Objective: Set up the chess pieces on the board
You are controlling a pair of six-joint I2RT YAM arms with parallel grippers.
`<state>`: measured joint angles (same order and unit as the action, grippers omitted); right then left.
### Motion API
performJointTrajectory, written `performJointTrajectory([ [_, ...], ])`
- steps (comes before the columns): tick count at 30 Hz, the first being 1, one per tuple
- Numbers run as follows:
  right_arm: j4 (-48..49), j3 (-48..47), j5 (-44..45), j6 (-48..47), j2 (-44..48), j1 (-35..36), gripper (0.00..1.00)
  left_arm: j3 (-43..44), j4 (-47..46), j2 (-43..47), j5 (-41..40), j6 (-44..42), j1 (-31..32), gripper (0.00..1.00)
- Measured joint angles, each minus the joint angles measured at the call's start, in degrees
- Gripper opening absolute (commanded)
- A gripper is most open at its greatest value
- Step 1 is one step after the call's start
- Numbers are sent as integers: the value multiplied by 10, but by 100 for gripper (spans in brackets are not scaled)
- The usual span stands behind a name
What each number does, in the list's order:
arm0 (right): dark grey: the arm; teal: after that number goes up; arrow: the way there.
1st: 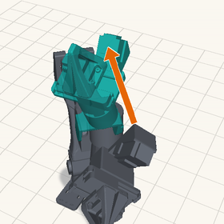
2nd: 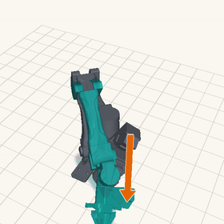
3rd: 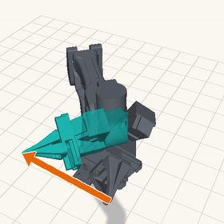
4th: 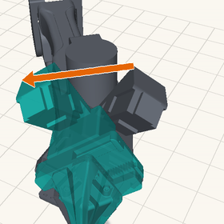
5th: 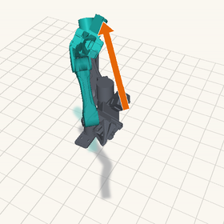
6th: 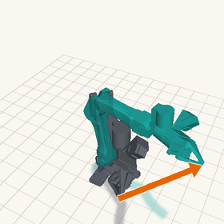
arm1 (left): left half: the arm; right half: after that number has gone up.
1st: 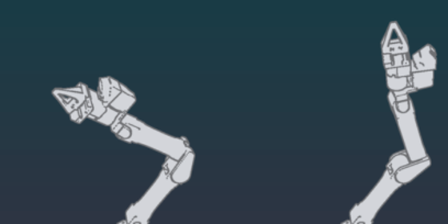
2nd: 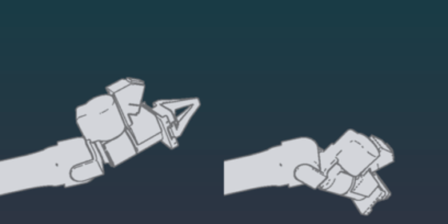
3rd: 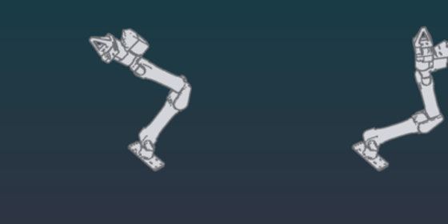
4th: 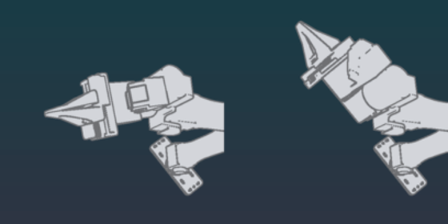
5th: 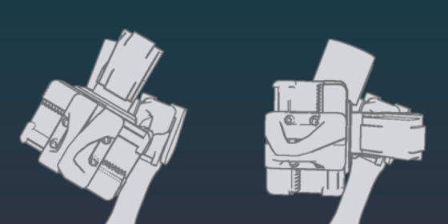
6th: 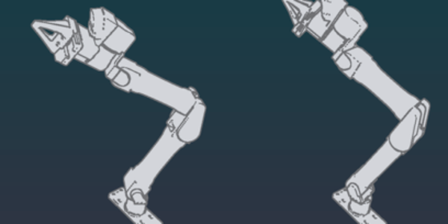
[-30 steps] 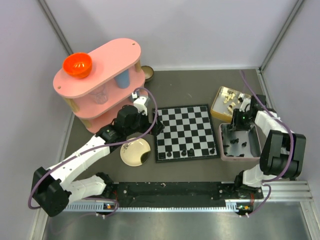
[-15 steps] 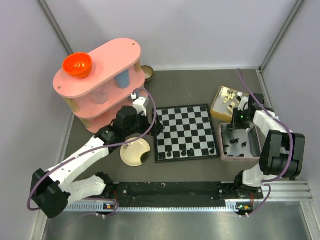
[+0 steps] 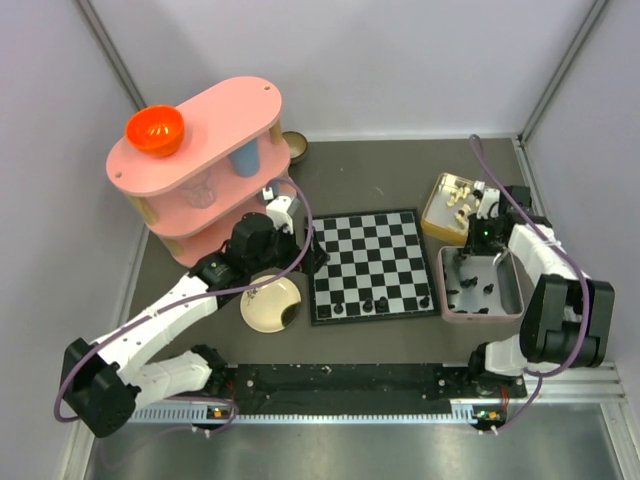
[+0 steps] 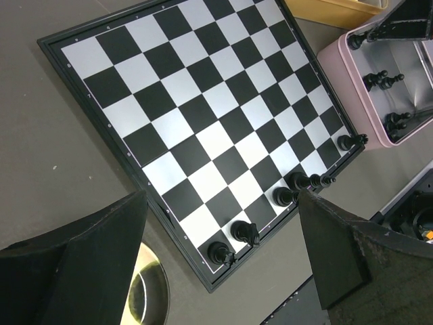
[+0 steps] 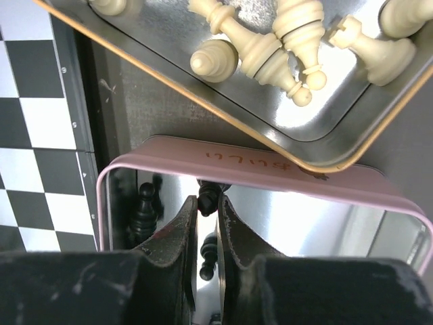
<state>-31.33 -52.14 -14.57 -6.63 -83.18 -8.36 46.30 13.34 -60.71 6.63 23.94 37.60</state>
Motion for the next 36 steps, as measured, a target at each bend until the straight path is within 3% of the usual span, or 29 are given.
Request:
performJointTrajectory([
  [8, -45, 0, -7, -59, 88, 0, 1, -1, 0, 5, 0, 0, 0, 97],
  [15, -101, 0, -78, -130, 163, 21, 1, -1, 0, 5, 0, -1, 0, 97],
  [25, -166, -4, -160, -181, 220, 216, 1, -1, 9, 30, -25, -18, 0, 97],
  [36, -173, 12, -146, -214, 202, 330, 2, -23, 26, 105, -75, -14, 0, 97],
])
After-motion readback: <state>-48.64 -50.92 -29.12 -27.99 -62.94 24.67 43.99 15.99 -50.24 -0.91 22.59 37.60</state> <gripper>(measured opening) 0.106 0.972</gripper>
